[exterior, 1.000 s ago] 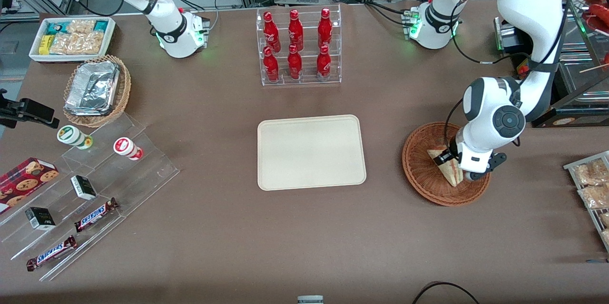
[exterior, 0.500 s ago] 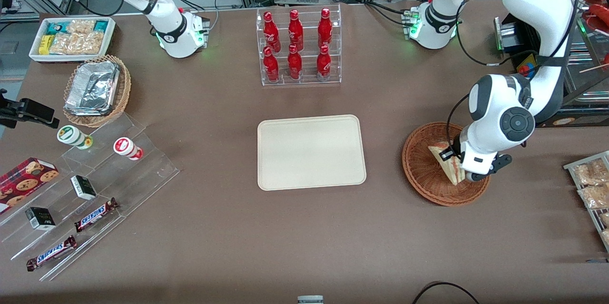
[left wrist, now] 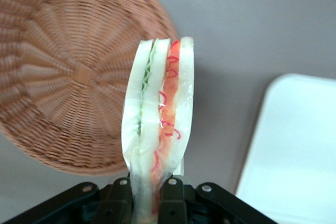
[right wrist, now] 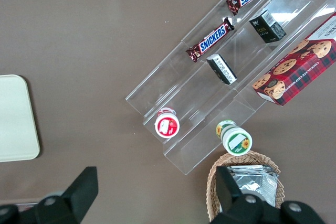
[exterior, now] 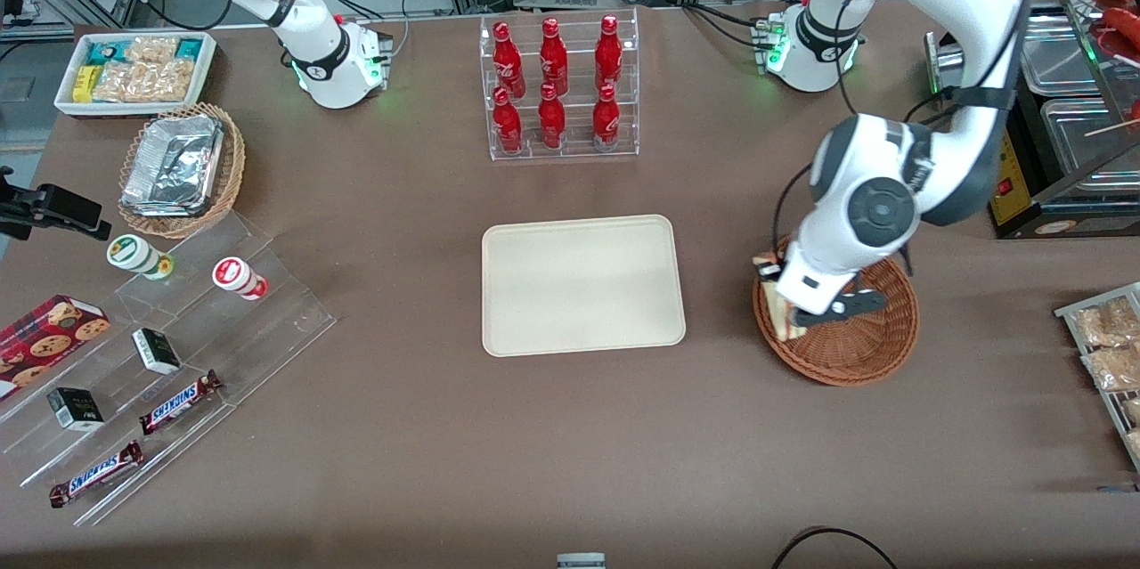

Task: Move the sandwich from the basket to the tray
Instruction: 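Lift the sandwich and carry it over the cream tray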

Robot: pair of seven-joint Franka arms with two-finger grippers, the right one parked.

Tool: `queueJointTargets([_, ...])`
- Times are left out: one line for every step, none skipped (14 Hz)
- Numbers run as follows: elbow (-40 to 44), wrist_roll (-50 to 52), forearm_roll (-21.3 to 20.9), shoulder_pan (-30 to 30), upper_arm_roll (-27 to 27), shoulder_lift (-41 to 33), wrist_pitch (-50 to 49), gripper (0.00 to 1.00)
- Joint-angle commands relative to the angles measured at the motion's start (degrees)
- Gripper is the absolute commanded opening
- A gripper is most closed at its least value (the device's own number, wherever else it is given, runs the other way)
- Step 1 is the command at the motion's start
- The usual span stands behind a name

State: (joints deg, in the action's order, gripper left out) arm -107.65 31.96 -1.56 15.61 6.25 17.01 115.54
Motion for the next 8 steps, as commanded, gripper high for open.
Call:
queueJointTargets([3.48, 0.04, 0.77, 5.03, -0.62, 1.96, -0.66, 0.0])
queueJointTargets([5.32, 0.91, 1.38, 7.22, -0.62, 3.62, -0.75, 0.0])
queueJointTargets([7.08, 3.35, 1.47, 9.16, -0.62, 5.21, -0.75, 0.0])
queueJointTargets([8.75, 6.25, 1.39, 11.09, -0.62, 6.87, -0.67, 0.0])
queueJointTargets([10.42, 8.02, 1.39, 12.59, -0.62, 8.28, -0.58, 0.0])
queueJointTargets([12.44, 9.78, 1.47, 14.0, -0.62, 9.95, -0.58, 0.0])
queueJointTargets([14.55, 11.71, 1.47, 15.4, -0.62, 11.62, -0.58, 0.0])
queueJointTargets([17.09, 14.34, 1.47, 17.16, -0.62, 13.81, -0.49, 0.0])
